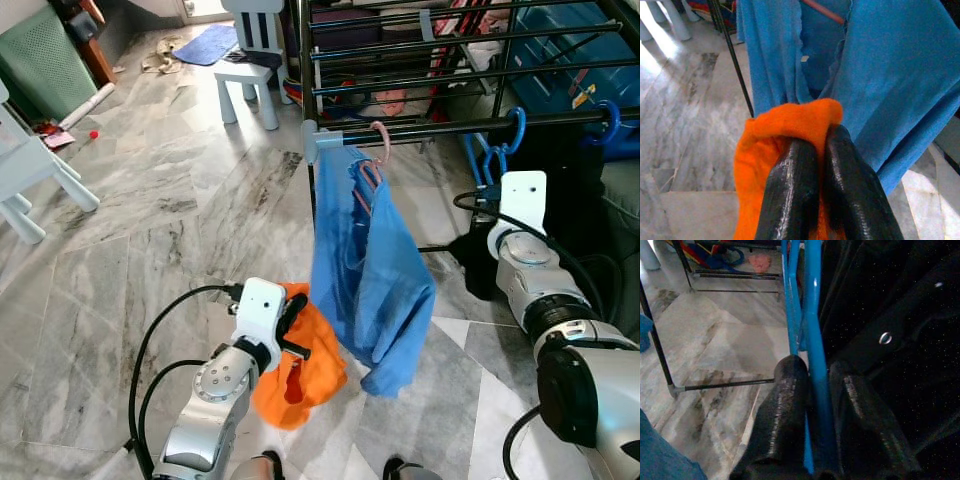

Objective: Hang hanger

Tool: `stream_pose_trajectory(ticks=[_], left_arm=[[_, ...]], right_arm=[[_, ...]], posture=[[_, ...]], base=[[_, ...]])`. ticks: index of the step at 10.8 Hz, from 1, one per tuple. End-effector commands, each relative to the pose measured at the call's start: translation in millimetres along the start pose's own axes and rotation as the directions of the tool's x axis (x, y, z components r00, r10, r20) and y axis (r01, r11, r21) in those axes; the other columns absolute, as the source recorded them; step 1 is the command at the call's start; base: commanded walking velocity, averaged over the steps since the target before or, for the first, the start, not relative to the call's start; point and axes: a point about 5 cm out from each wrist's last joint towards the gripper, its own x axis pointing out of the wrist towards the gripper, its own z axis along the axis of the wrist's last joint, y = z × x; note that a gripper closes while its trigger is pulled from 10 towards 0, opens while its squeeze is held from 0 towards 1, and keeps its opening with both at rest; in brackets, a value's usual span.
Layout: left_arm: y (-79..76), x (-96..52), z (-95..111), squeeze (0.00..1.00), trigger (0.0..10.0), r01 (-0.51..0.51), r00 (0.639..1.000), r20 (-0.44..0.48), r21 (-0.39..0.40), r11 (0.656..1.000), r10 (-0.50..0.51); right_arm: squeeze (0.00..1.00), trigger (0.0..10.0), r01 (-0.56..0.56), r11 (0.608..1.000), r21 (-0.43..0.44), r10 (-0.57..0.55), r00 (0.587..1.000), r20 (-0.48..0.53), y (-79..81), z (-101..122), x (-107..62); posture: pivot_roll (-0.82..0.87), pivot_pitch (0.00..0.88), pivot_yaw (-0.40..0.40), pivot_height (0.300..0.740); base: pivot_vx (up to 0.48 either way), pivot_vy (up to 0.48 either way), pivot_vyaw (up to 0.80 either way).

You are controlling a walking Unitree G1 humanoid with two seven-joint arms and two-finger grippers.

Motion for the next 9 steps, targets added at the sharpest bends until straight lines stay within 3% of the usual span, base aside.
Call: stream_pose_trajectory(ticks=[1, 2, 3, 4, 7, 8, 9], left_arm=[[2.1, 1.1, 2, 0.00, 10.0, -0.008, 1.000, 0.007, 0.017, 1.000, 0.007], [2.4, 1.7, 2, 0.00, 10.0, -0.008, 1.000, 0.005, 0.020, 1.000, 0.008], [2.5, 1.6, 1, 0.00, 10.0, -0.009, 1.000, 0.004, 0.021, 1.000, 0.008], [2.5, 1.5, 1, 0.00, 10.0, -0.008, 1.000, 0.004, 0.022, 1.000, 0.008], [1.5, 3.9, 1, 0.00, 10.0, -0.006, 1.000, 0.008, 0.021, 1.000, 0.005], [1.1, 4.9, 2, 0.00, 10.0, -0.006, 1.000, 0.012, 0.022, 1.000, 0.006], [0.7, 7.0, 2, 0.00, 10.0, -0.011, 1.000, 0.019, 0.025, 1.000, 0.010]], right_arm=[[0.00, 0.2, -0.006, 1.000, 0.021, 0.006, 1.000, -0.023, 0.1, -1, 0.4], [0.00, 0.4, -0.007, 1.000, 0.031, 0.008, 0.999, -0.032, 0.3, -2, 0.2], [0.00, 1.3, -0.003, 1.000, 0.030, 0.004, 0.999, -0.037, 0.2, -4, -0.1], [0.00, 0.3, -0.003, 0.999, 0.032, 0.004, 0.999, -0.039, 0.2, -5, -0.3], [0.00, 0.0, -0.024, 0.999, 0.048, 0.024, 1.000, -0.005, 2.1, 0, 0.0], [0.00, 4.5, -0.049, 0.997, 0.051, 0.048, 0.999, 0.024, 5.4, 4, 0.0], [0.00, 10.0, -0.111, 0.993, 0.036, 0.108, 0.991, 0.081, 13.2, 10, -1.3]], posture=[[0.11, 0.143, 0.062, 0.740], [0.11, 0.143, 0.062, 0.740], [0.11, 0.142, 0.061, 0.740], [0.11, 0.142, 0.060, 0.740], [0.11, 0.131, 0.057, 0.740], [0.10, 0.127, 0.057, 0.740], [0.10, 0.122, 0.054, 0.740]], base=[[0.000, 0.000, 0.00], [0.000, 0.000, 0.00], [0.000, 0.000, 0.00], [0.000, 0.000, 0.00], [0.000, 0.000, 0.00], [0.000, 0.000, 0.00], [0.000, 0.000, 0.00]])
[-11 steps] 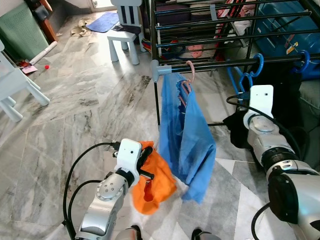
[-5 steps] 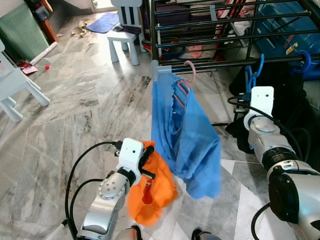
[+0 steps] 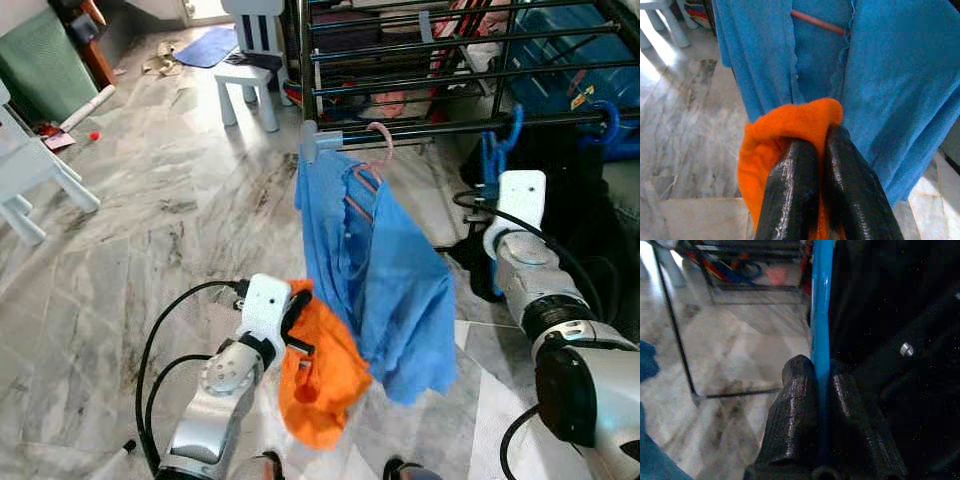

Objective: Hang hanger

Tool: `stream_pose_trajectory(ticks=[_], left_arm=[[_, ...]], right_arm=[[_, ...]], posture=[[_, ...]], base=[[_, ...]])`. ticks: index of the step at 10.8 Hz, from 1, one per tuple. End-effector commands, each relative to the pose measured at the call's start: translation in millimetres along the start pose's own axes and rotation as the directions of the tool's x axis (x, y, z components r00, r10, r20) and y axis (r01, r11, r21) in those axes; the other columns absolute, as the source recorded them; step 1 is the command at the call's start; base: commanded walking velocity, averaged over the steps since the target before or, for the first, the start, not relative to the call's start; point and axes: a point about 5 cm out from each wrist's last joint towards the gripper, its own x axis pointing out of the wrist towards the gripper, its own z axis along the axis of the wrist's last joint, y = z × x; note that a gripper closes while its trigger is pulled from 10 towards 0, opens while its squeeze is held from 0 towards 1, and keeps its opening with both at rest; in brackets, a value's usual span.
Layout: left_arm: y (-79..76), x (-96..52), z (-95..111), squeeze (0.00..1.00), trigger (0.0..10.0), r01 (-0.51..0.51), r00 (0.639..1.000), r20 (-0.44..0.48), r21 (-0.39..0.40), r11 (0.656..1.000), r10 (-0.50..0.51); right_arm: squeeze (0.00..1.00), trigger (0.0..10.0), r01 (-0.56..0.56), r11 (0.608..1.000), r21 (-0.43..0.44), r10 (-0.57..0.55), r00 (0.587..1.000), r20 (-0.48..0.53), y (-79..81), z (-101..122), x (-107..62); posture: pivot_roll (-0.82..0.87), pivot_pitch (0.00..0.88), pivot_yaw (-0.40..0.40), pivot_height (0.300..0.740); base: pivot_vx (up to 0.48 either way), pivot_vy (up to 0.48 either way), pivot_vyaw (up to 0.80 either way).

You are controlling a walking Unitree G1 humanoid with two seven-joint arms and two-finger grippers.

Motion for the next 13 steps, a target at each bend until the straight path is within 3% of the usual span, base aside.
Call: stream_pose_trajectory(ticks=[1, 4, 5, 8, 9, 11, 13], left_arm=[[2.6, 0.6, 0, 0.00, 10.0, -0.018, 1.000, 0.007, 0.010, 1.000, 0.018], [1.9, 2.8, 2, 0.00, 10.0, -0.025, 0.999, 0.030, 0.002, 1.000, 0.025], [5.8, 1.1, 1, 0.00, 10.0, -0.064, 0.997, 0.035, -0.001, 0.998, 0.064], [13.9, -3.3, -3, 0.00, 10.0, -0.125, 0.992, 0.030, 0.017, 0.992, 0.124], [20.7, -6.5, -15, 0.00, 10.0, -0.148, 0.989, -0.005, 0.031, 0.989, 0.148], [22.3, -5.8, -25, 0.00, 10.0, -0.149, 0.988, -0.030, 0.040, 0.988, 0.150], [17.7, -3.8, -29, 0.00, 10.0, -0.155, 0.987, -0.042, 0.039, 0.987, 0.156]], right_arm=[[0.00, 10.0, -0.039, 0.999, -0.008, 0.039, 0.998, 0.046, 6.9, 5, -0.4], [0.00, 10.0, -0.059, 0.997, -0.058, 0.070, 0.975, 0.209, 4.3, -3, -11.5], [0.00, 10.0, -0.031, 0.997, -0.074, 0.046, 0.976, 0.214, -3.1, -27, -22.8], [0.00, 10.0, 0.050, 0.996, -0.076, -0.035, 0.981, 0.189, -18.8, -75, -52.1], [0.00, 10.0, 0.085, 0.993, -0.077, -0.071, 0.983, 0.168, -20.3, -98, -73.3], [0.00, 10.0, 0.044, 0.997, -0.065, -0.039, 0.996, 0.078, -9.6, -133, -105.2], [0.00, 10.0, -0.007, 0.999, -0.036, 0.008, 1.000, 0.009, 5.4, -151, -126.7]], posture=[[0.09, 0.122, 0.053, 0.740], [0.08, 0.125, 0.055, 0.740], [0.07, 0.130, 0.055, 0.740], [0.02, 0.133, 0.059, 0.740], [-0.01, 0.127, 0.060, 0.740], [-0.05, 0.117, 0.059, 0.740], [-0.06, 0.126, 0.049, 0.740]], base=[[0.000, 0.000, 0.00], [0.000, 0.000, 0.00], [0.000, 0.000, 0.00], [0.000, 0.000, 0.00], [0.000, 0.000, 0.00], [0.000, 0.000, 0.00], [0.000, 0.000, 0.00]])
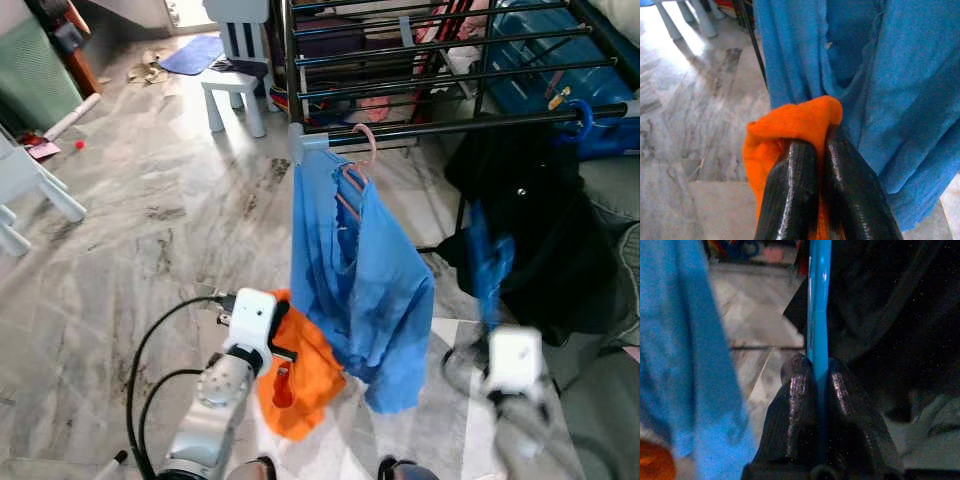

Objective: Hang hanger

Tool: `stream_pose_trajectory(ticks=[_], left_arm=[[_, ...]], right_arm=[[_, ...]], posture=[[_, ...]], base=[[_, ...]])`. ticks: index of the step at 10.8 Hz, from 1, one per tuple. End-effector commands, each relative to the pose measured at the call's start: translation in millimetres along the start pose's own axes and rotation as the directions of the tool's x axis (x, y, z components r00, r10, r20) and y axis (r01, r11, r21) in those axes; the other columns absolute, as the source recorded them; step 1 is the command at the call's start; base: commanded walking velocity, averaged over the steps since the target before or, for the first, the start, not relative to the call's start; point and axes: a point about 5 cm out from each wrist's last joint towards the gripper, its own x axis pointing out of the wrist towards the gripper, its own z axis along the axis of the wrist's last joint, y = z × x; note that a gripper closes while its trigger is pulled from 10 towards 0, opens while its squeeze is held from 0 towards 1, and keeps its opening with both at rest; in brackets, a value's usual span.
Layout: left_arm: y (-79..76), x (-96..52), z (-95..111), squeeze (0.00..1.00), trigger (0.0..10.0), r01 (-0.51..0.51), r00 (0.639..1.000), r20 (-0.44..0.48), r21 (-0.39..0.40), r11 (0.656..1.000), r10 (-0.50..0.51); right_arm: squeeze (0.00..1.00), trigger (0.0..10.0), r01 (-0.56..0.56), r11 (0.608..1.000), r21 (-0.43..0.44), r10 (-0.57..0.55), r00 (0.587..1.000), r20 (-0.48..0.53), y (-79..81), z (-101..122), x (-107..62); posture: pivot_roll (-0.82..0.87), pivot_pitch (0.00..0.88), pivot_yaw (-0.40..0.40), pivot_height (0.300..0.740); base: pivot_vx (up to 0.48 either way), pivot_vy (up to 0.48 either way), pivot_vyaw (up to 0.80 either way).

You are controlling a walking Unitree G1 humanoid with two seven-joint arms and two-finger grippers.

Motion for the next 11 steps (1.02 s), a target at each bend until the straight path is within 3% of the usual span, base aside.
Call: stream_pose_trajectory(ticks=[1, 3, 5, 7, 9, 11], left_arm=[[-1.6, -0.7, 0, 0.00, 10.0, -0.010, 1.000, 0.009, 0.007, 1.000, 0.010], [-3.3, -1.3, 5, 0.00, 10.0, -0.012, 1.000, 0.026, -0.009, 1.000, 0.013], [14.9, 5.4, 15, 0.00, 10.0, -0.075, 0.996, 0.045, -0.030, 0.997, 0.076], [20.4, 14.2, 32, 0.00, 10.0, -0.075, 0.993, 0.089, -0.022, 0.997, 0.077], [31.1, 19.7, 32, 0.00, 10.0, -0.120, 0.990, 0.073, -0.027, 0.992, 0.121], [30.4, 23.4, 37, 0.00, 10.0, -0.111, 0.990, 0.088, -0.021, 0.994, 0.112]], right_arm=[[0.00, 10.0, -0.004, 1.000, 0.021, 0.004, 1.000, -0.014, 2.3, 2, -2.3], [0.00, 10.0, -0.047, 0.998, 0.031, 0.048, 0.998, -0.026, 12.1, 11, -8.5], [0.00, 10.0, -0.072, 0.996, 0.052, 0.074, 0.997, -0.033, 18.3, 21, -8.6], [0.00, 10.0, -0.055, 0.995, 0.079, 0.058, 0.998, -0.031, 21.1, 26, -4.0], [0.00, 10.0, -0.050, 0.993, 0.107, 0.055, 0.997, -0.045, 27.8, 35, 0.6], [0.00, 10.0, -0.071, 0.992, 0.107, 0.074, 0.997, -0.026, 34.0, 44, 9.3]], posture=[[-0.06, 0.130, 0.028, 0.740], [-0.08, 0.165, -0.013, 0.740], [-0.08, 0.186, -0.001, 0.740], [-0.08, 0.189, 0.012, 0.740], [-0.09, 0.144, 0.011, 0.740], [-0.08, 0.111, 0.031, 0.740]], base=[[0.000, 0.000, 0.00], [-0.120, 0.000, 0.00], [-0.120, 0.000, 0.00], [0.000, 0.000, 0.00], [-0.259, 0.000, 0.00], [-0.259, 0.000, 0.00]])
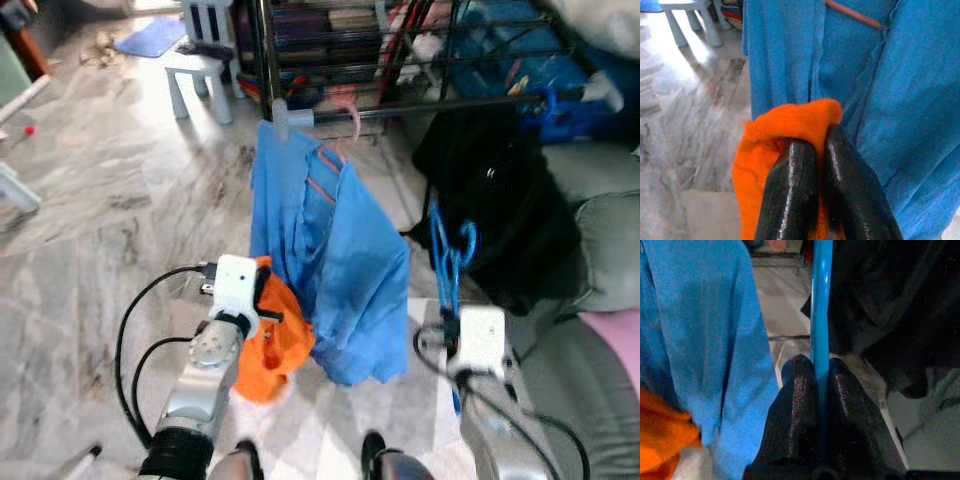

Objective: Hang hanger

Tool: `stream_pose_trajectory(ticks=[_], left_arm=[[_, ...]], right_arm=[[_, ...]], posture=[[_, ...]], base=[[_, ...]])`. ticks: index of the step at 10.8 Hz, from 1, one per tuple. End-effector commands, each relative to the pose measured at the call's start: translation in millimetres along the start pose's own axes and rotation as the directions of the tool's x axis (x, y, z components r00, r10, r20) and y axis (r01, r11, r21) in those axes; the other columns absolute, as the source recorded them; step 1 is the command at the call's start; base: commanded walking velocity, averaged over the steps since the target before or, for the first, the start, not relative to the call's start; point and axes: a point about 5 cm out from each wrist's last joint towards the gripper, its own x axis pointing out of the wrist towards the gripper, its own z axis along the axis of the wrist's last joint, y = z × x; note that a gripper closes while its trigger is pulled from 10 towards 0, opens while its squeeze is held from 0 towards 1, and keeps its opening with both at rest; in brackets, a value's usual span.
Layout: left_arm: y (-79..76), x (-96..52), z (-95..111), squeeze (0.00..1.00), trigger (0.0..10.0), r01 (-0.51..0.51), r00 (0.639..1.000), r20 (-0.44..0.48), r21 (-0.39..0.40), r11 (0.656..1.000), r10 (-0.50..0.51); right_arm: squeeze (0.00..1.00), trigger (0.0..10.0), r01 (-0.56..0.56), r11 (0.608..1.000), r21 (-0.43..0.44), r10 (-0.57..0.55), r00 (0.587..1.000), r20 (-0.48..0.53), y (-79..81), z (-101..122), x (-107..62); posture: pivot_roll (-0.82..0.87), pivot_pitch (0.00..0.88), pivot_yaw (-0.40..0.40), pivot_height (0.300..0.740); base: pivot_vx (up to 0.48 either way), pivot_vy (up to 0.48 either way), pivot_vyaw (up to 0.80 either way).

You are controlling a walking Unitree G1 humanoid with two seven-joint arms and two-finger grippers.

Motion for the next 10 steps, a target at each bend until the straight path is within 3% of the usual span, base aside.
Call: stream_pose_trajectory(ticks=[1, 4, 7, 10], left_arm=[[-0.6, 4.3, 9, 0.00, 10.0, 0.005, 1.000, 0.027, 0.006, 1.000, -0.005], [-12.2, 7.0, 13, 0.00, 10.0, 0.041, 0.998, 0.041, 0.017, 0.999, -0.042], [-6.6, 6.6, 10, 0.00, 10.0, 0.012, 0.999, 0.036, 0.009, 1.000, -0.013], [-15.3, 8.2, 17, 0.00, 10.0, 0.044, 0.998, 0.054, 0.025, 0.999, -0.046]], right_arm=[[0.00, 10.0, 0.018, 1.000, 0.015, -0.018, 1.000, -0.004, -0.9, 3, 3.4], [0.00, 10.0, 0.018, 0.998, 0.057, -0.017, 1.000, -0.019, -0.6, 8, 12.2], [0.00, 10.0, 0.009, 0.997, 0.076, -0.008, 1.000, -0.006, 7.7, 16, 13.2], [0.00, 10.0, 0.016, 0.992, 0.121, -0.009, 0.998, -0.056, 8.7, 11, 15.6]], posture=[[-0.08, 0.111, 0.044, 0.740], [-0.06, 0.093, 0.045, 0.740], [-0.09, 0.086, 0.043, 0.740], [-0.07, 0.096, 0.046, 0.740]], base=[[-0.255, 0.000, 0.00], [-0.271, 0.000, 0.00], [-0.293, 0.000, 0.00], [-0.300, 0.000, 0.00]])
